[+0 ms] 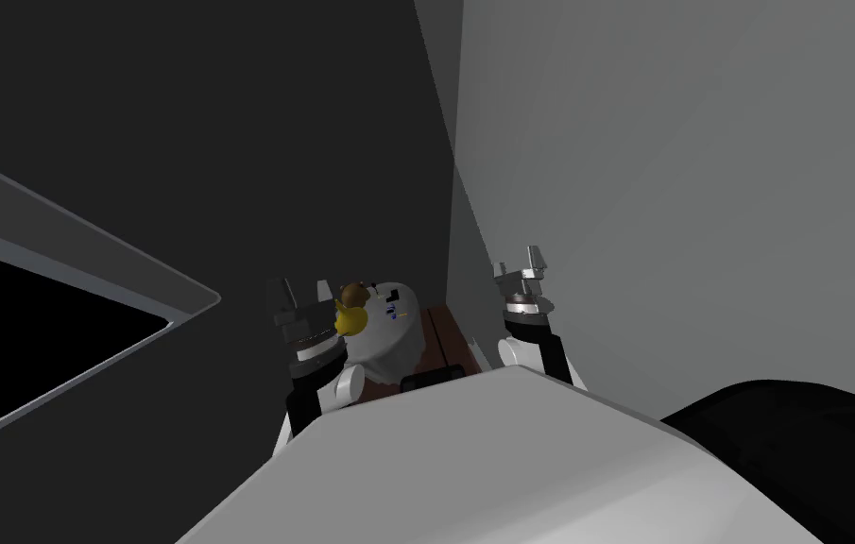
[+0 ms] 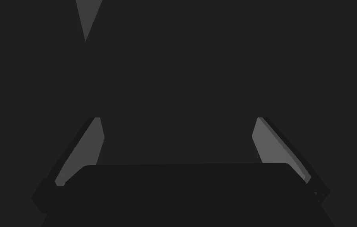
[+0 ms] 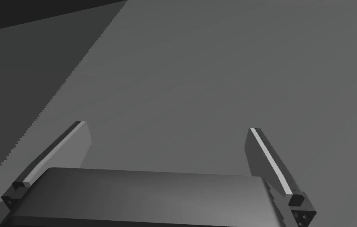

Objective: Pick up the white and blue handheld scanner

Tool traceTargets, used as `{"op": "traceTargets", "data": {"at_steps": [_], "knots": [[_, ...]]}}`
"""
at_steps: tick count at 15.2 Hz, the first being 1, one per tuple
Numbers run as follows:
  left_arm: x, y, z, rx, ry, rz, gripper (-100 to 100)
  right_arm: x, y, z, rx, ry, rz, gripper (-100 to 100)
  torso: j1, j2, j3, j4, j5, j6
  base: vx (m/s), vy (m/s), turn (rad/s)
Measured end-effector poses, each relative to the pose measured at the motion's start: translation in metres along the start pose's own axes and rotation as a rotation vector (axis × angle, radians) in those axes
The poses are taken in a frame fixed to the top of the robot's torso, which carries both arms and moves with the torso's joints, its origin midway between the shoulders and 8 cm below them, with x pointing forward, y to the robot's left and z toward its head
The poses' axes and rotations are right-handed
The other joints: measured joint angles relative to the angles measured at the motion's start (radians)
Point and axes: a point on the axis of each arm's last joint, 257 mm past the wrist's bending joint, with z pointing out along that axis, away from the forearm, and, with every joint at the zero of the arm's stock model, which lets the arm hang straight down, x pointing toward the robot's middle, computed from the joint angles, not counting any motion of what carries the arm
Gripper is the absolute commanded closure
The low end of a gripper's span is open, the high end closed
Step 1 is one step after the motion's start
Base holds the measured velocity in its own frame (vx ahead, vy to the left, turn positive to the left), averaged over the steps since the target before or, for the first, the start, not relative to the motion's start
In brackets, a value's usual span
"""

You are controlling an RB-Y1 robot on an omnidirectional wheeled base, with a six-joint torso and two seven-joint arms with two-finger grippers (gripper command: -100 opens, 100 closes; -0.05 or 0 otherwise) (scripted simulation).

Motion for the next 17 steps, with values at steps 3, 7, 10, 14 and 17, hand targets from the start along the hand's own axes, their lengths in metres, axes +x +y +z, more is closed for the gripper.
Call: {"op": "traceTargets", "data": {"at_steps": [3,7,10,14,17], "knots": [[0.006,0.006,-0.001,-0.007,0.048,0.008,-100,0.000,0.000,0.000,0.000,0.000,0.000,0,-0.001,0.004,0.002,0.001,0.000,0.000,-0.079,-0.017,0.028],[0.015,0.022,-0.006,-0.039,0.127,0.022,-100,0.000,0.000,0.000,0.000,0.000,0.000,0,-0.001,0.005,0.003,0.001,0.000,0.000,-0.064,-0.024,0.023],[0.017,0.041,-0.008,-0.075,0.174,0.033,-100,0.000,0.000,0.000,0.000,0.000,0.000,0,-0.002,0.004,0.002,0.001,0.000,0.000,-0.060,-0.039,0.037],[0.019,0.073,-0.010,-0.143,0.218,0.045,-100,0.000,0.000,0.000,0.000,0.000,0.000,0,-0.002,0.003,0.002,0.001,-0.001,0.000,-0.043,-0.037,0.025],[0.015,0.101,-0.013,-0.200,0.236,0.053,-100,0.000,0.000,0.000,0.000,0.000,0.000,0,-0.003,0.002,0.001,0.000,-0.001,0.000,-0.033,-0.042,0.033]]}}
